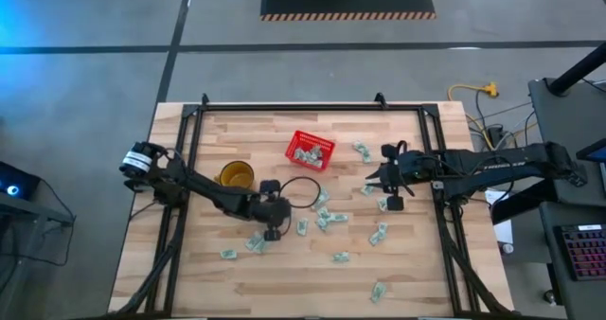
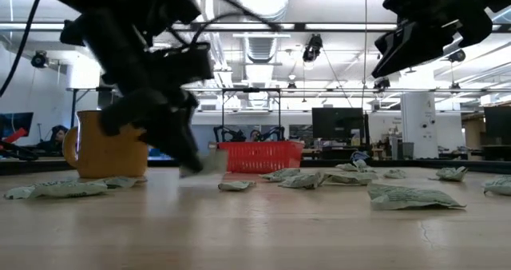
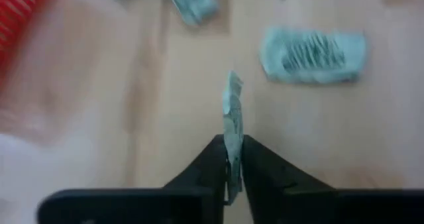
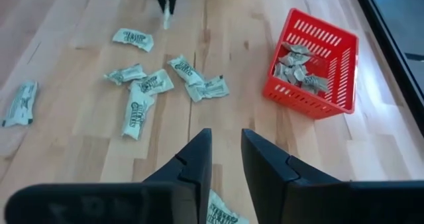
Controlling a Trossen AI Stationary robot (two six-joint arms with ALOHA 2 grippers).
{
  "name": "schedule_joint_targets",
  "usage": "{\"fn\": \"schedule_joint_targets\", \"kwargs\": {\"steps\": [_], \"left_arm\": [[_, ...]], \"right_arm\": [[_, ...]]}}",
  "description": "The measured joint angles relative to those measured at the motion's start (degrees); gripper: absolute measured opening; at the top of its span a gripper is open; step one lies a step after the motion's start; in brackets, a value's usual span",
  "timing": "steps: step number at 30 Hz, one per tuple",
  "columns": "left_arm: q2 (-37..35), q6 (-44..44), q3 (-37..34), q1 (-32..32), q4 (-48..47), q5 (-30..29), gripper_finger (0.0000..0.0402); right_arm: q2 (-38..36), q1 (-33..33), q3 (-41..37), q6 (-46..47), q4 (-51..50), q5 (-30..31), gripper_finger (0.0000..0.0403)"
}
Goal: Pick and place Stevia / Truvia into bins
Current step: Put the stevia packet into the red basket
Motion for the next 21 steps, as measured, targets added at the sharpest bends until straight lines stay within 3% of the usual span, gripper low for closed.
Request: {"fn": "schedule_joint_targets", "kwargs": {"steps": [4, 8, 15, 21], "left_arm": [[0.00, 5.36, 2.22, 1.55, 0.25, -7.50, 0.0006], [0.00, 10.67, 3.77, 5.01, 3.93, -11.12, 0.0008], [-0.04, 21.77, 4.10, 13.79, 20.38, -12.23, 0.0008], [0.03, 22.76, 4.17, 21.91, 22.64, -11.70, 0.0008]], "right_arm": [[0.02, 0.00, -0.12, 0.00, 0.00, -0.02, 0.0068], [0.14, -0.02, -0.35, 0.00, 0.01, -0.03, 0.0068], [0.57, -0.02, -0.45, 0.00, -0.02, -0.09, 0.0068], [0.77, -0.02, -0.45, 0.00, -0.05, -0.15, 0.0068]]}}
